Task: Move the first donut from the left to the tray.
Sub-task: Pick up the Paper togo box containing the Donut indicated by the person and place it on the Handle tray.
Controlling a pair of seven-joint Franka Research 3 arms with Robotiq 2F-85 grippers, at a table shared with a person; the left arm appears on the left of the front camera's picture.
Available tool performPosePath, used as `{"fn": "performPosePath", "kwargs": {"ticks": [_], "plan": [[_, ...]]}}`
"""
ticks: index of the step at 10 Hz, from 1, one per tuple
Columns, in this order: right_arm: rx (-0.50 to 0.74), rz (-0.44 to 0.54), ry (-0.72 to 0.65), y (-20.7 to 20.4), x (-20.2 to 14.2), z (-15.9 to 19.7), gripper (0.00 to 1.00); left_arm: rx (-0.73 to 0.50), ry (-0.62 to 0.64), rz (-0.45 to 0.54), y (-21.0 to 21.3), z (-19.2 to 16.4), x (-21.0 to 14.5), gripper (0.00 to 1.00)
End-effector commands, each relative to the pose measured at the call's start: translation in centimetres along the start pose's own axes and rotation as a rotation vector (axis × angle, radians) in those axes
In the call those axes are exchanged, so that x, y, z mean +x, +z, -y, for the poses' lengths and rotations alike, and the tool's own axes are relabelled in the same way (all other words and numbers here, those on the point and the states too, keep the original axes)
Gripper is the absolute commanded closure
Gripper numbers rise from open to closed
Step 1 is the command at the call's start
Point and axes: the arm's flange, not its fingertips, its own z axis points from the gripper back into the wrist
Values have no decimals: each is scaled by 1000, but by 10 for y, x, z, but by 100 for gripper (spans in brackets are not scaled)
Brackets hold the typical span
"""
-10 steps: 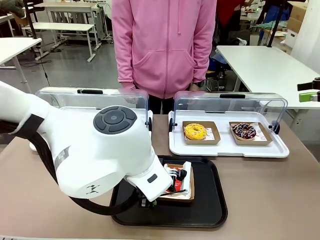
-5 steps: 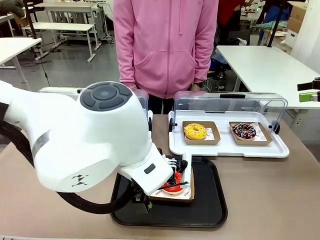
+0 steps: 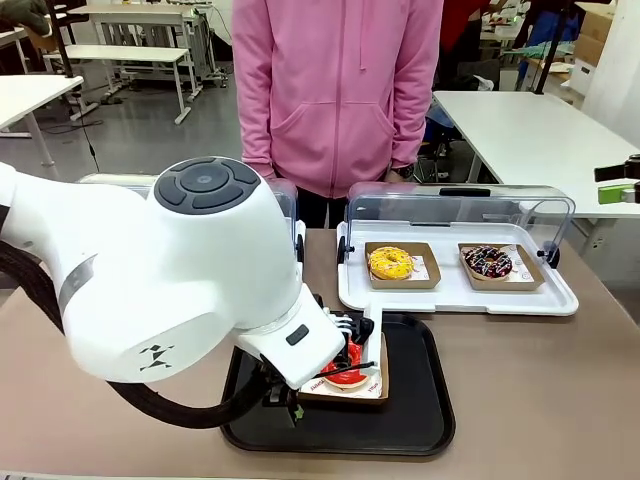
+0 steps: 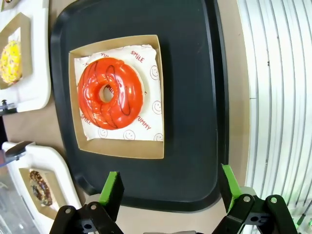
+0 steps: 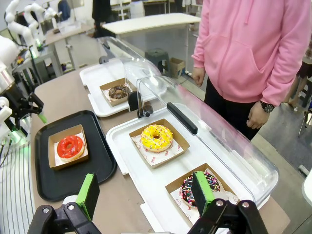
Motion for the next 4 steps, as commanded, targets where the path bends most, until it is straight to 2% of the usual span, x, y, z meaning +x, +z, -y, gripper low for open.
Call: {"fn": "performPosePath", "kwargs": {"ticks": [1,4], "plan": [[-2,36,20,-1,2,2,0,15,-3,-1,-1,-1,1,0],[-2,36,20,-1,2,2,0,15,-3,-1,-1,-1,1,0]]}}
